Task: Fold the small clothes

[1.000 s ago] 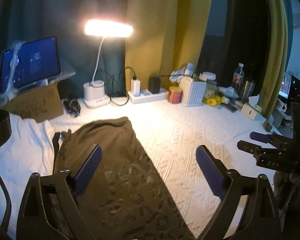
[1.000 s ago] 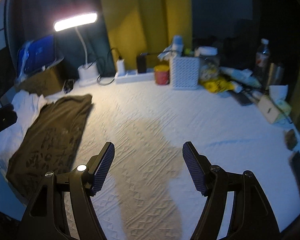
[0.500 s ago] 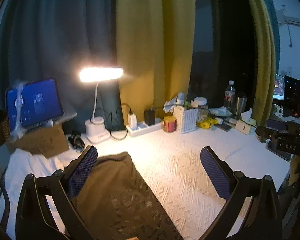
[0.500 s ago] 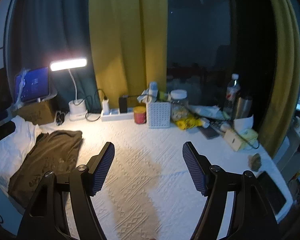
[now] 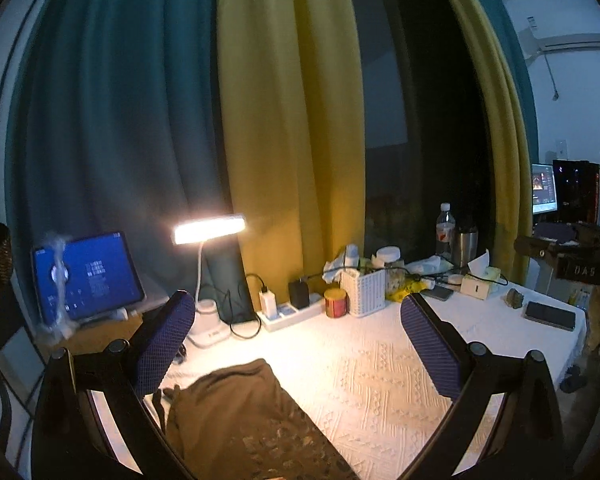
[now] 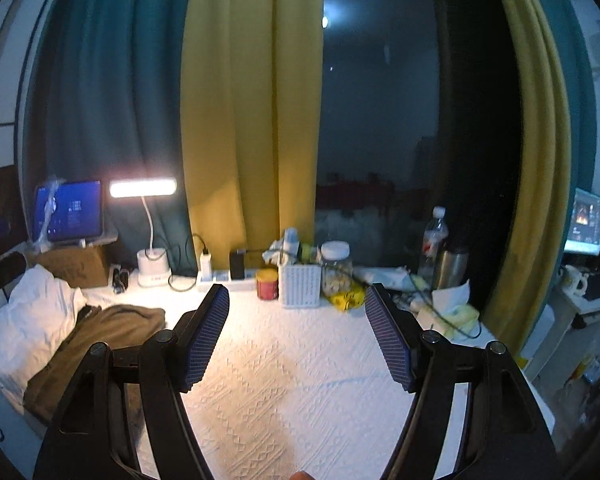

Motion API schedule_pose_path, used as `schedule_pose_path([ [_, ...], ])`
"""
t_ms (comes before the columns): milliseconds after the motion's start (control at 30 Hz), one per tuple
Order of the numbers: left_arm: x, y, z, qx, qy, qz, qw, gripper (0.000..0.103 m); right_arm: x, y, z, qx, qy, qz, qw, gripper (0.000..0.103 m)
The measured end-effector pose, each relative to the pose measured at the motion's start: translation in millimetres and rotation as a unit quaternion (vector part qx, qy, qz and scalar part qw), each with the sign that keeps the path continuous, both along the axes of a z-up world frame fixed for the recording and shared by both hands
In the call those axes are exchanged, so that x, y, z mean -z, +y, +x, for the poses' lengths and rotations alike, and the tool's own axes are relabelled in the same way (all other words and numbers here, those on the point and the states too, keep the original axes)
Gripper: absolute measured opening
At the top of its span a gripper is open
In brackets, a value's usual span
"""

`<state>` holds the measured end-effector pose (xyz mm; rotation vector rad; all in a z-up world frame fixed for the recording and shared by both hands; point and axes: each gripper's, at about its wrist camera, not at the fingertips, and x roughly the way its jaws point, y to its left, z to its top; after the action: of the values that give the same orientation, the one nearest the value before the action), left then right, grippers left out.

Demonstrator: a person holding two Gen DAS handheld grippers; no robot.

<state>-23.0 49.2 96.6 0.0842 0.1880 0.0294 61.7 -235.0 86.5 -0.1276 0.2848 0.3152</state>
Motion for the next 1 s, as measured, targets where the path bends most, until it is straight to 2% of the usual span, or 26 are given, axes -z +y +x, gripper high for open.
schedule_pose_path([
  [167,-10.1,-0.4,-16.2,0.004,-0.021,-0.003,0.9998,0.101,-16.5,-0.4,-23.0,-0.003,-0.027,0.006,1.000,0.074],
  [300,-16.7,-2.6,-30.2,0.001,-0.039,0.010,0.9992,0.101,-26.3,0.0,-45.2,-0.008,-0.048,0.013,0.999,0.074],
  [533,-21.9,5.5,-53.2,-0.001,-0.071,-0.011,0.9974,0.101,-33.4,-2.4,-73.1,-0.006,-0.071,0.034,0.997,0.074],
  [1000,-14.0,3.7,-51.8,0.001,-0.063,-0.030,0.9975,0.101,-21.0,-6.0,-59.5,0.005,-0.051,0.036,0.998,0.074],
])
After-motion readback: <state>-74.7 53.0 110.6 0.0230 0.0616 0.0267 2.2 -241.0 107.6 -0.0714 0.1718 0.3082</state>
